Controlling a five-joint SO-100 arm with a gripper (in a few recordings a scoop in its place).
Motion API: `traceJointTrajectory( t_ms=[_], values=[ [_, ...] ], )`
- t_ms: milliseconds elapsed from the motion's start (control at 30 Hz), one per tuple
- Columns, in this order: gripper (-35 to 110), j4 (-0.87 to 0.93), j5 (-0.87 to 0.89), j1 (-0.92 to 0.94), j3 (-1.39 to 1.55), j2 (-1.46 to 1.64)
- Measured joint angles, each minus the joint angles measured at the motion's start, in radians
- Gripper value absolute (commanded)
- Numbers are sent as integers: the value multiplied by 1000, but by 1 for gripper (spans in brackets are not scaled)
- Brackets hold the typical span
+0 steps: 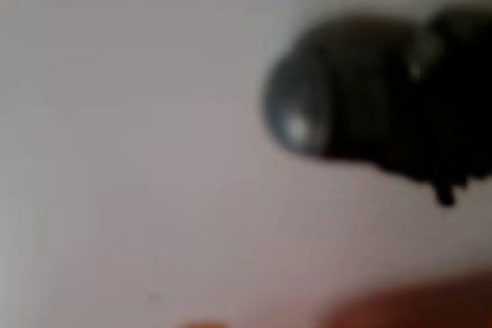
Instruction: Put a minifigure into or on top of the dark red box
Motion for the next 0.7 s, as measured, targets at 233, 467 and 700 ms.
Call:
traceJointTrajectory(
  t_ms=[233,467,700],
  values=[
    [18,-28,-104,137,43,37],
    [19,-41,-94,187,87,20],
    [19,-38,-77,209,127,-9]
  ],
)
